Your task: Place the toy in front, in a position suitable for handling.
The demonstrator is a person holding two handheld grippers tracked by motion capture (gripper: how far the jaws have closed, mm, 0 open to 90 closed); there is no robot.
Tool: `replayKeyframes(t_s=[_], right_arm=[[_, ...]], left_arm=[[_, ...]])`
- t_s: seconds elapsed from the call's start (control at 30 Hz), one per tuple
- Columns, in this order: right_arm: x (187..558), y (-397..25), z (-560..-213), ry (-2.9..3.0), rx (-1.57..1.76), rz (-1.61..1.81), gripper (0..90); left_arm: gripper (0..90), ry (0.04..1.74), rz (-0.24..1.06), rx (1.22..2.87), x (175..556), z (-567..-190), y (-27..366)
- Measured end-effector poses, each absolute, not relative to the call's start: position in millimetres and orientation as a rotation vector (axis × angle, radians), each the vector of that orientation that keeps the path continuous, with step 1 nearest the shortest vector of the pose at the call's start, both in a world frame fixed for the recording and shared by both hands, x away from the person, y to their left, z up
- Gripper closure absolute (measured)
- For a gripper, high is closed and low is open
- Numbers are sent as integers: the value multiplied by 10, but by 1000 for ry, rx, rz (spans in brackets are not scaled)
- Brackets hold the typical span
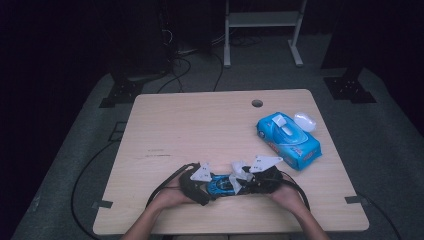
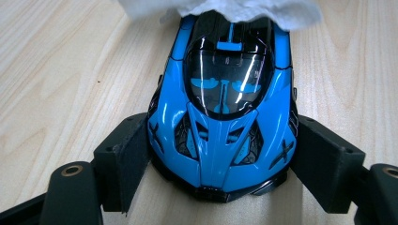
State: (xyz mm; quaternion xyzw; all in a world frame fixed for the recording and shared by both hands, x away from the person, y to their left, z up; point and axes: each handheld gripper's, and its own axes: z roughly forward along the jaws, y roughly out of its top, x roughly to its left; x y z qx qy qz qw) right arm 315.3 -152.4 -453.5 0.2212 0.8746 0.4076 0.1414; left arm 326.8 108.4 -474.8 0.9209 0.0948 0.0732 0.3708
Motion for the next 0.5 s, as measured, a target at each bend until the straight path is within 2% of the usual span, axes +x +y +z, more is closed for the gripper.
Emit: replayKeyframes(t_s=[0.03,0.2,0.33,0.5], right_arm=[[3172,-1538,-4544,2544,656,1214,636],[3189,-1609,-4563,2579,697,1278,775],[3152,-1619,-4538,2569,685,1258,825],[3004,-1575,-4412,2571,614,1278,836]], left_arm=[[241,240,188,2360,3269,-4749,1085],[242,240,188,2362,3269,-4747,1078],[242,239,190,2365,3266,-4744,1082],[242,242,183,2363,3266,-4746,1086]])
